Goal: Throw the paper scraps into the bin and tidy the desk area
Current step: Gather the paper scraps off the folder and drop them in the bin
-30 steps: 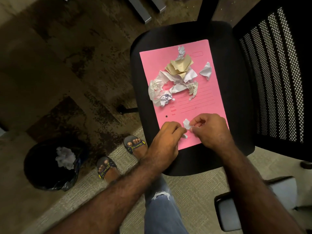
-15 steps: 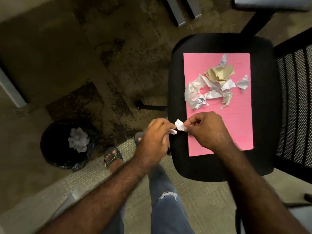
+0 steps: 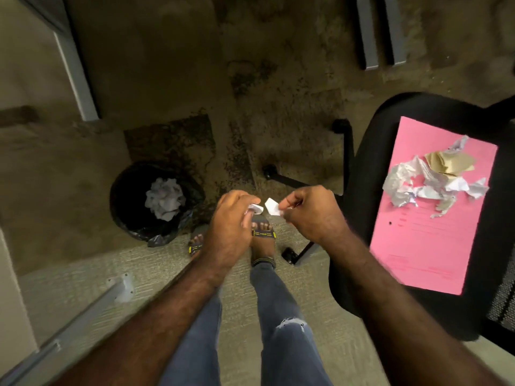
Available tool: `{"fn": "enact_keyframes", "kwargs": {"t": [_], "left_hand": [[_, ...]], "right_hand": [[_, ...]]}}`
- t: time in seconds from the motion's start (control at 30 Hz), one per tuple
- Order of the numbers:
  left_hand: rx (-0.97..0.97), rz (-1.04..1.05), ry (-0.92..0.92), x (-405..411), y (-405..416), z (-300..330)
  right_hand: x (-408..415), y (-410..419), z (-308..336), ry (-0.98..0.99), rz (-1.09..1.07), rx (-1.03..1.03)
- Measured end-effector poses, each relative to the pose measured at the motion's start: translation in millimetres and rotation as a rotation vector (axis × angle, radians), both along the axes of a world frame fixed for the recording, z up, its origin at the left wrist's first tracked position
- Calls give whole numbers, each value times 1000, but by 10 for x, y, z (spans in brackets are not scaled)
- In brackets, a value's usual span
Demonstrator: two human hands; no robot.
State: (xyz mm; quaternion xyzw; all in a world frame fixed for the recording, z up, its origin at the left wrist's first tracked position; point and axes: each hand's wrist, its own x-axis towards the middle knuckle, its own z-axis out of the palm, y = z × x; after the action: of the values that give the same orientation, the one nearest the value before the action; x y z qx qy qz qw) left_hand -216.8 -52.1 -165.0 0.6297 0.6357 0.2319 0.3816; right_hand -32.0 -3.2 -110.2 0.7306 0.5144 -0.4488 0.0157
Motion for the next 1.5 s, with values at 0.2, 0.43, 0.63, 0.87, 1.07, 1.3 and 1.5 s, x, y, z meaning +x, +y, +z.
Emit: {"fn": "enact_keyframes", "kwargs": {"t": [0.2, 0.43, 0.63, 0.87, 1.07, 1.3, 1.5], "left_hand": [[-29, 120, 50, -602, -125, -72], [-27, 272, 65, -1228, -257, -229], [-57, 376, 111, -1647, -335, -370], [-75, 428, 135, -2028, -368, -488], [-94, 431, 154, -2211, -336, -575], [-116, 410, 180, -2383, -281, -658], [-109, 384, 200, -2381, -259, -670]], "right_hand": [[-625, 213, -223, -16, 138, 31], [-1383, 336, -452, -2, 245, 81], [-1950, 341, -602, 28, 322, 76], [-2415, 297, -713, 55, 380, 120], [-2658, 244, -818, 74, 301, 125], [-2804, 151, -846, 157, 198, 43], [-2754, 84, -823, 141, 185, 53]]}}
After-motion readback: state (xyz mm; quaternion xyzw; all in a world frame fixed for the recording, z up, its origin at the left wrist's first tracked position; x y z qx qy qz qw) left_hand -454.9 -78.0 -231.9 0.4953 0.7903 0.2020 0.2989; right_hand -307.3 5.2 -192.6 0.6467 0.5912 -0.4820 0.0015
